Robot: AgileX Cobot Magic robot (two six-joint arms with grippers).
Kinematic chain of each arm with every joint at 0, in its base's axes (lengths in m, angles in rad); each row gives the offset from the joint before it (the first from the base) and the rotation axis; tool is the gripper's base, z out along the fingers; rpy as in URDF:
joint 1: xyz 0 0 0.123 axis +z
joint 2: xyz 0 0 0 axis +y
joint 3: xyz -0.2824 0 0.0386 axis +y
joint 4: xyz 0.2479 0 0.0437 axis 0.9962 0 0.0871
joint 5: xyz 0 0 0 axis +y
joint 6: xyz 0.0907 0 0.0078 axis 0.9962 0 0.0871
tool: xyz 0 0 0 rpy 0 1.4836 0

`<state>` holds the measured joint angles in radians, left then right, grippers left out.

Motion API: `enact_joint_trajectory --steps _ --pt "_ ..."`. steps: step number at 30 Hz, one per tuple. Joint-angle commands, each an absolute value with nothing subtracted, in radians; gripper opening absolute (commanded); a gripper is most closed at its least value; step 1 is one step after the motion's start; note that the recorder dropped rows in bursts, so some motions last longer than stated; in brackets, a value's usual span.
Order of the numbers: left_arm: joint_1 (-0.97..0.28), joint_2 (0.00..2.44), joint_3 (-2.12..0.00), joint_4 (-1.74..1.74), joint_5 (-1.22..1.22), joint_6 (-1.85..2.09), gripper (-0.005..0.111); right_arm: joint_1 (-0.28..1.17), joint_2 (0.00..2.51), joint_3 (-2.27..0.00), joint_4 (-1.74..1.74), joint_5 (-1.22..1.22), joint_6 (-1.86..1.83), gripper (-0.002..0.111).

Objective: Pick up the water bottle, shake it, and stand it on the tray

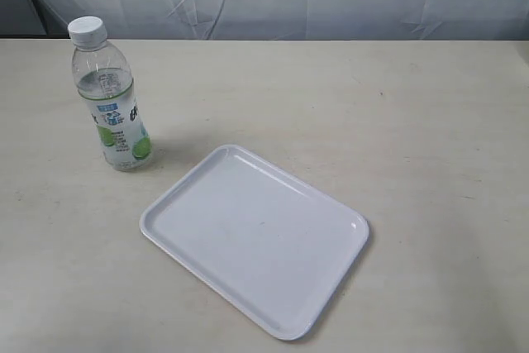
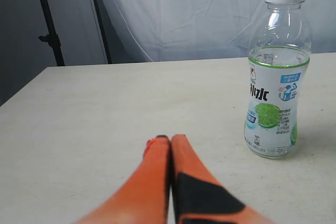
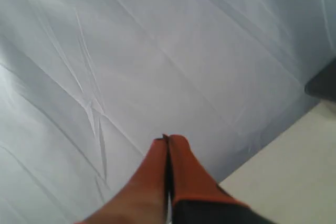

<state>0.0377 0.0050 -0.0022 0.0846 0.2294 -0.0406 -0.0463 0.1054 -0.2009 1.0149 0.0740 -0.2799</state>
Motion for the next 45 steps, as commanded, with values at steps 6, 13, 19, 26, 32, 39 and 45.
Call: enact_joint_trajectory --steps 6,13,19,26,32,39,45 --pt "0.038 0.000 0.000 0.087 0.225 -0.044 0.000 -0.010 0.672 -0.625 1.036 0.239 -0.698 -0.001" --pt "0.038 0.000 0.000 0.087 0.225 -0.044 0.000 0.337 1.430 -1.002 1.678 0.566 -1.605 -0.001" --pt "0.038 0.000 0.000 0.087 0.225 -0.044 0.000 0.597 1.788 -1.260 1.744 0.600 -1.867 0.006" --pt "0.038 0.000 0.000 0.087 0.225 -0.044 0.000 0.753 1.927 -1.432 1.744 0.481 -1.874 0.076" --pt "0.038 0.000 0.000 0.087 0.225 -0.044 0.000 0.840 2.003 -1.516 1.744 0.371 -1.938 0.080" --pt "0.038 0.000 0.000 0.087 0.225 -0.044 0.000 0.862 2.088 -1.612 1.744 0.327 -1.930 0.080" --pt "0.038 0.000 0.000 0.087 0.225 -0.044 0.000 0.862 2.109 -1.642 1.744 0.414 -1.923 0.080"
